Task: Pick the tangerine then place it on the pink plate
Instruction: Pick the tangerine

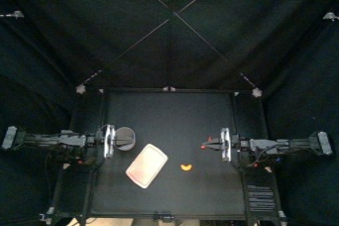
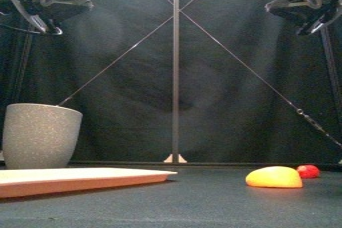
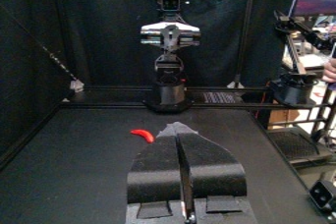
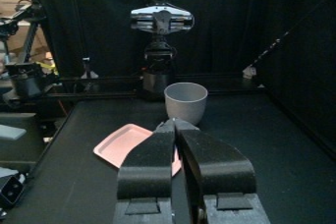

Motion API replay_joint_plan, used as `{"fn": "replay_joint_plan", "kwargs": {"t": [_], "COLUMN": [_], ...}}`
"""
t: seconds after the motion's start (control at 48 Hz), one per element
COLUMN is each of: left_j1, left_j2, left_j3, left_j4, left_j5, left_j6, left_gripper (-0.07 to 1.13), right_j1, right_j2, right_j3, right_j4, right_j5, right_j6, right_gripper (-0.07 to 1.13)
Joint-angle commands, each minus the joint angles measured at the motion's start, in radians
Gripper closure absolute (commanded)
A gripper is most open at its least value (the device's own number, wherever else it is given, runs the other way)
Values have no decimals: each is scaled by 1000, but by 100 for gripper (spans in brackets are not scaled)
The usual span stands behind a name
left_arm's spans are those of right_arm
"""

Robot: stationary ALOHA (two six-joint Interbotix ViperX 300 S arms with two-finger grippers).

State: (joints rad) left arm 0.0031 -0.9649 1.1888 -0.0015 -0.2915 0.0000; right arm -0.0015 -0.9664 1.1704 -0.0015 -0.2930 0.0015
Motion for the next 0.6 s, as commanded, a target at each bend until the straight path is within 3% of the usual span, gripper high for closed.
{"fn": "replay_joint_plan", "kwargs": {"t": [0.021, 0.208, 0.479, 0.521, 0.604], "left_j1": [3, 11, 32, 38, 48], "left_j2": [8, 8, 8, 8, 8], "left_j3": [-28, -26, -25, -25, -23], "left_j4": [0, 0, 0, 0, 0], "left_j5": [9, 11, 11, 11, 11], "left_j6": [2, 2, 3, 2, 2], "left_gripper": [91, 91, 91, 91, 91], "right_j1": [-2, 0, 6, 6, 14], "right_j2": [34, 147, 377, 422, 489], "right_j3": [-3, -21, -67, -69, -80], "right_j4": [3, 5, 43, 61, 103], "right_j5": [0, 0, -44, -61, -74], "right_j6": [3, 35, 51, 52, 52], "right_gripper": [98, 83, 23, 16, 12]}}
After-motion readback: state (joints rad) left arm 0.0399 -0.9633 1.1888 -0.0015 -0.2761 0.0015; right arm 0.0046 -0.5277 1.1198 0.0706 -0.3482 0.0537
